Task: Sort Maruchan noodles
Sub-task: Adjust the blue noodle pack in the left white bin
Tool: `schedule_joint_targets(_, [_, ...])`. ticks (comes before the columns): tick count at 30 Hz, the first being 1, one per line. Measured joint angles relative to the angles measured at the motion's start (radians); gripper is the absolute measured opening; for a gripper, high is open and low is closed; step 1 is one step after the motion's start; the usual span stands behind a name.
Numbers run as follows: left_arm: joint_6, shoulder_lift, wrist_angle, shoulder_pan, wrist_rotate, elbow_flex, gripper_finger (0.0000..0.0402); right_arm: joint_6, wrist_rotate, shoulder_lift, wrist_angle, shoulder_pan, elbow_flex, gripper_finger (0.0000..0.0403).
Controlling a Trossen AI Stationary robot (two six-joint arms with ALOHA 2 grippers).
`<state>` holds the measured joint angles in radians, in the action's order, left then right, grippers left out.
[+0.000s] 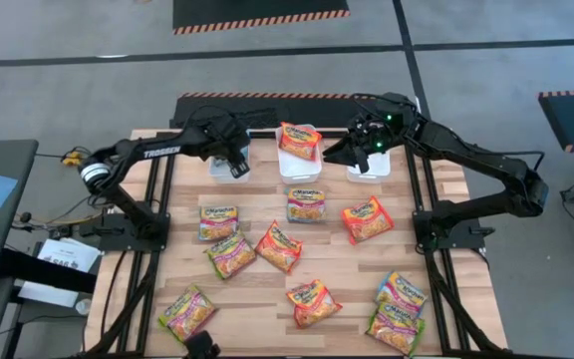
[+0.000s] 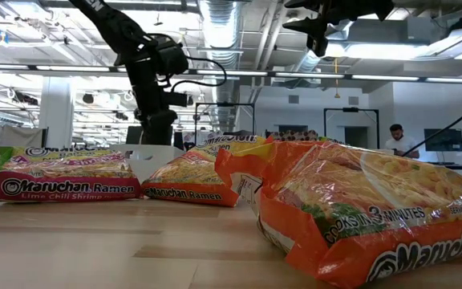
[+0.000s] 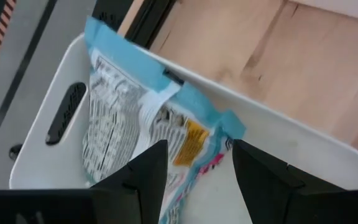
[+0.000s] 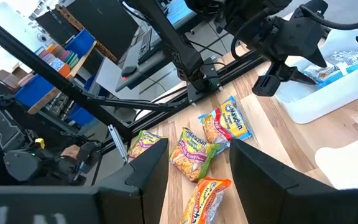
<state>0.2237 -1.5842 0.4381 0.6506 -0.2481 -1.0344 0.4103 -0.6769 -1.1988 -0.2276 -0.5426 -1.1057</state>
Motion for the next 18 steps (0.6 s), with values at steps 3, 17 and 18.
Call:
schedule_joint_targets(3, [0.001, -0.015, -0.013, 0.001, 0.000, 0.000, 0.0171, 0.000, 0.000, 0.000, 0.000, 0.000, 0.000, 0.0195])
schedule_joint_targets(17, [0.000, -0.021, -0.041, 0.017, -0.007, 0.000, 0.0171, 0.000, 0.002, 0.000, -0.001, -0.002, 0.000, 0.0195])
schedule_joint_targets(18, [0.000, -0.021, -0.041, 0.018, -0.007, 0.000, 0.0171, 0.000, 0.002, 0.000, -0.001, -0.002, 0.000, 0.0195])
